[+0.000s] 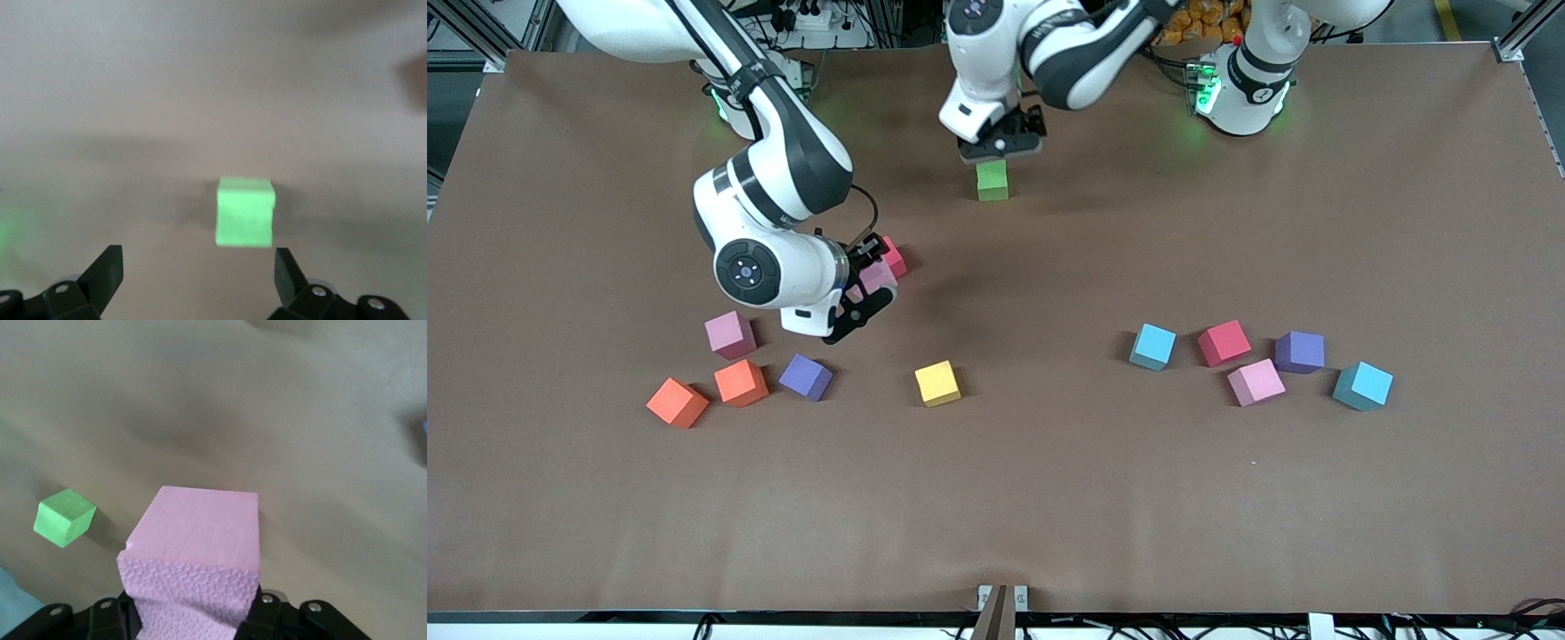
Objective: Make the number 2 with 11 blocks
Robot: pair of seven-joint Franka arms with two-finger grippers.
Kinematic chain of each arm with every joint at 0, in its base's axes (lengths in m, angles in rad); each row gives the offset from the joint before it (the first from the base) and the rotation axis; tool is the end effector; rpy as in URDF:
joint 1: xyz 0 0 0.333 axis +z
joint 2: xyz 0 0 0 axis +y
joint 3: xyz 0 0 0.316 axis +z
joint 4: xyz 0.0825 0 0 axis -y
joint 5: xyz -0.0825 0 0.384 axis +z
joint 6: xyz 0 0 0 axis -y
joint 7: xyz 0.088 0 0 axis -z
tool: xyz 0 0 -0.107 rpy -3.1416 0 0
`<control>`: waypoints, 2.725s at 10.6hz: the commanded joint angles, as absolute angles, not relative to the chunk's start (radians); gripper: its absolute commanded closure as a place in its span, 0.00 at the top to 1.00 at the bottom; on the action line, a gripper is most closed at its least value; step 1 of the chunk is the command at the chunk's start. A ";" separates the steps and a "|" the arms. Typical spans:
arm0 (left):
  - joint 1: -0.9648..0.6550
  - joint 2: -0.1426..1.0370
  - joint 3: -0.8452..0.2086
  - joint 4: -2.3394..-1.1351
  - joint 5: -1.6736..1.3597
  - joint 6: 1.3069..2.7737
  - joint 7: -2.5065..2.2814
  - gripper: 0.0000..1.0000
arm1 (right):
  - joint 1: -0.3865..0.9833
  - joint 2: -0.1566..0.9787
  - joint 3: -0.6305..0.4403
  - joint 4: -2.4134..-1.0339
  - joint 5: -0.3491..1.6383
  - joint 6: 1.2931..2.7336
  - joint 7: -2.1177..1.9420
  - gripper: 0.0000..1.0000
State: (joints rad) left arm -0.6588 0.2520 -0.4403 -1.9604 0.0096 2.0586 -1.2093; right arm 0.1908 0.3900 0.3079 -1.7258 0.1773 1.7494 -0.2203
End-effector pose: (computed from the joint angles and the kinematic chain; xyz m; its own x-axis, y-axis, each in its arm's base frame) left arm 0.2746 -0.5177 0.3489 0.9838 0.1151 -0.1378 0.1039 -0.9909 -0.0859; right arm 0.5372 0.2936 0.3471 0.7303 0.6230 -0.2802 0.5343 -0.7765 -0.3340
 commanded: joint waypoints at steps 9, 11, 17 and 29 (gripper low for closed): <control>-0.095 0.325 -0.440 -1.844 0.141 1.959 -0.867 1.00 | 0.906 0.305 -0.094 -2.000 0.024 2.058 -0.524 0.06; -0.045 0.427 -0.440 -1.761 0.193 1.960 -0.690 1.00 | 1.009 0.256 -0.184 -2.136 0.047 2.170 -0.610 0.05; -0.021 0.515 -0.439 -1.749 0.236 2.019 -0.379 1.00 | 1.204 0.213 -0.241 -2.269 0.052 2.252 -0.650 0.06; -0.049 0.606 -0.451 -1.785 0.377 2.163 -0.267 1.00 | 1.402 0.313 -0.261 -2.289 0.052 2.399 -0.446 0.06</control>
State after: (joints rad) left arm -0.0668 0.5943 -0.4480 -1.7731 0.3351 2.1307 -0.2946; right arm 1.3744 0.3139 -0.2430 -2.2823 0.0395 2.3848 -0.4576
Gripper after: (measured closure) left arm 0.000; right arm 0.432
